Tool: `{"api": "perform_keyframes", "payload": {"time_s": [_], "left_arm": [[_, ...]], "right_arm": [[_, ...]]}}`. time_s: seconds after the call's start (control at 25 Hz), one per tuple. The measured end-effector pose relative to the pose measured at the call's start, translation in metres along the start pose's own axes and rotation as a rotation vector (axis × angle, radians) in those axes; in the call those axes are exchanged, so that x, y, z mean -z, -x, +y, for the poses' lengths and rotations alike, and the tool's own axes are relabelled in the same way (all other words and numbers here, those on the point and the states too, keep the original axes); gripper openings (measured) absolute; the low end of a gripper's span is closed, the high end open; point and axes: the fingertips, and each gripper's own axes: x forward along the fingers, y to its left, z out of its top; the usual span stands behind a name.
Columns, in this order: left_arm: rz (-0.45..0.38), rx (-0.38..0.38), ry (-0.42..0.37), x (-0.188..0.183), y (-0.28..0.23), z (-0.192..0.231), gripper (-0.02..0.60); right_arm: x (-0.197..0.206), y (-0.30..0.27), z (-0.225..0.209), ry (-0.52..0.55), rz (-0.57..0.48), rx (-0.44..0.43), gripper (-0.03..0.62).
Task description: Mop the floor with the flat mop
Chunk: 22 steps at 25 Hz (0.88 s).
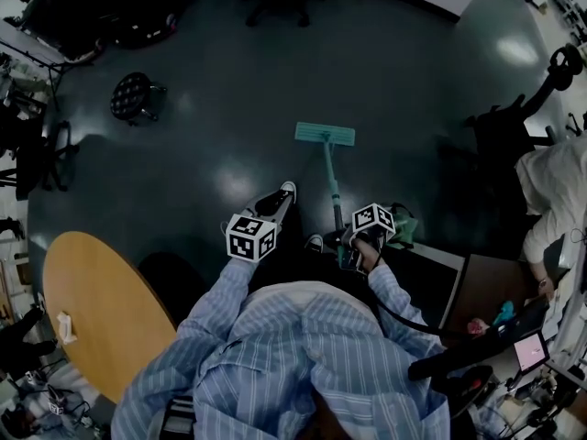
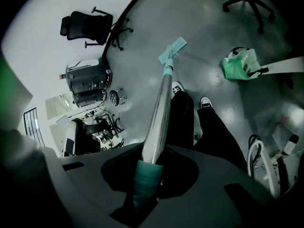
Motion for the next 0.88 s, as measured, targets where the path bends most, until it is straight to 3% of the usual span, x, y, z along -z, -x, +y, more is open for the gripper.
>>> {"api": "perform_keyframes", "payload": {"time_s": [0.32,0.88], "left_arm": [[0.014,-0.002,-0.003,-0.031,-0.019,0.033,0.078],[0.039,0.043,-0.032,-0.128,-0.078,0.136,0.078]], "right_arm": [[-0.048,0.004,0.034,-0.007,-0.010,-0.002,0.064],[-0.213,0.001,0.146,-0.023,-0.055,0.019,0.064]]}}
